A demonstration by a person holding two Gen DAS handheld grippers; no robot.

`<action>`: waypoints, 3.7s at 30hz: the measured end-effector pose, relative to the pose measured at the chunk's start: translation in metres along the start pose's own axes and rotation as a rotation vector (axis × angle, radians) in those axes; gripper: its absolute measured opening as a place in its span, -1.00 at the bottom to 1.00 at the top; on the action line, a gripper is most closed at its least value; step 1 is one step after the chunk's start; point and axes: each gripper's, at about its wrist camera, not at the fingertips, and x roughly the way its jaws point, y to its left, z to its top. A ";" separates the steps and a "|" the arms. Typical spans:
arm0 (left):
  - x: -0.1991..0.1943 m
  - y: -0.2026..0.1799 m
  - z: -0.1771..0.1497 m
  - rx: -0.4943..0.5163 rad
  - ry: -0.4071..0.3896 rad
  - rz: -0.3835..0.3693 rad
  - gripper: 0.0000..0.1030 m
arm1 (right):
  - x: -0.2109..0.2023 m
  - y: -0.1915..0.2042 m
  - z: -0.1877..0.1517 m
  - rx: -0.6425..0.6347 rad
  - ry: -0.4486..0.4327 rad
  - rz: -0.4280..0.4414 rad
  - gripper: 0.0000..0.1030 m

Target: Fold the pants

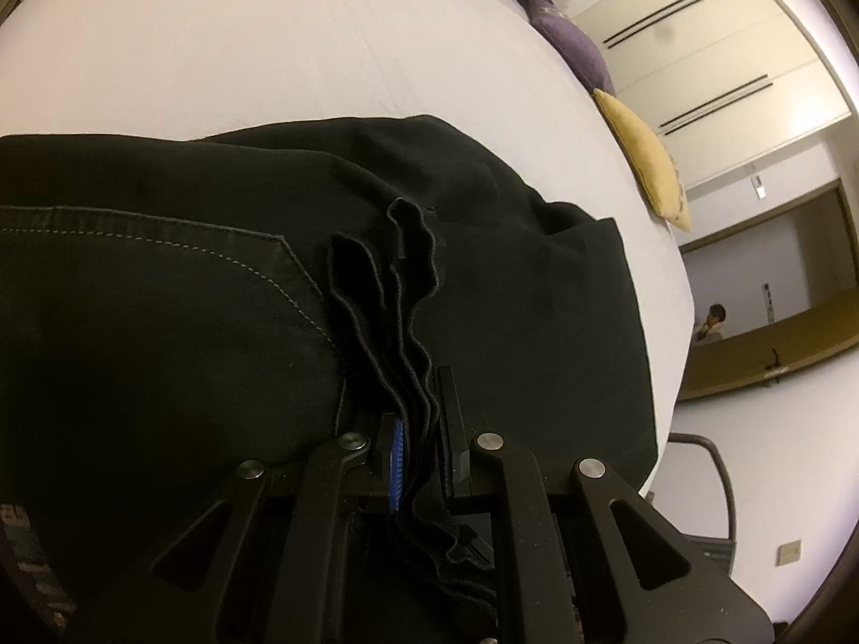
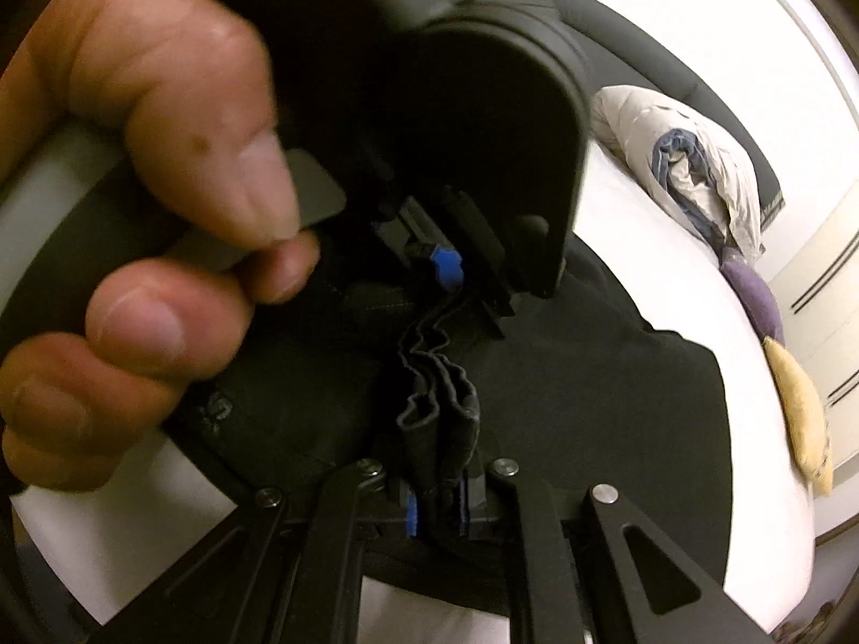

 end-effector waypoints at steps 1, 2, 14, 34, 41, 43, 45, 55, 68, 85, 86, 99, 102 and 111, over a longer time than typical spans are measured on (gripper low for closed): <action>-0.003 0.000 0.000 0.001 -0.010 0.002 -0.83 | 0.000 -0.002 0.000 0.008 -0.001 0.003 -0.73; -0.005 -0.001 0.000 0.003 -0.018 0.006 -0.82 | -0.001 -0.004 -0.001 0.008 0.000 0.003 -0.73; -0.075 0.035 0.006 -0.066 -0.084 0.149 -0.77 | -0.055 -0.092 -0.009 0.176 -0.040 0.239 0.42; -0.030 0.003 -0.037 0.040 -0.032 -0.092 -0.77 | 0.098 -0.317 -0.114 0.994 0.045 0.932 0.16; -0.065 -0.005 -0.054 0.025 -0.097 -0.048 -0.77 | 0.008 -0.276 -0.155 0.966 0.004 0.893 0.33; -0.088 -0.002 -0.069 0.006 -0.138 -0.036 -0.77 | -0.012 -0.276 -0.161 1.032 -0.083 0.915 0.34; -0.116 0.008 -0.085 -0.035 -0.191 -0.039 -0.71 | -0.027 -0.273 -0.155 1.077 -0.189 0.951 0.34; -0.234 0.141 -0.182 -0.576 -0.528 -0.136 0.93 | 0.002 -0.223 -0.052 1.067 -0.281 1.159 0.34; -0.211 0.197 -0.173 -0.692 -0.617 -0.213 0.89 | -0.004 -0.206 -0.038 1.039 -0.237 1.208 0.34; -0.210 0.179 -0.138 -0.603 -0.558 -0.131 -0.68 | 0.052 -0.225 -0.007 1.027 -0.088 1.078 0.34; -0.213 0.174 -0.135 -0.586 -0.561 -0.125 -0.68 | 0.063 -0.222 -0.007 1.037 -0.054 1.088 0.35; -0.251 0.069 -0.087 -0.329 -0.564 -0.063 -0.68 | 0.091 -0.214 -0.047 1.176 0.030 1.019 0.52; -0.246 0.023 -0.063 -0.216 -0.545 -0.029 -0.68 | 0.065 -0.236 -0.060 1.193 -0.077 1.005 0.66; -0.148 -0.157 -0.010 0.227 -0.368 0.088 -0.68 | 0.038 -0.297 -0.107 1.278 -0.160 0.948 0.66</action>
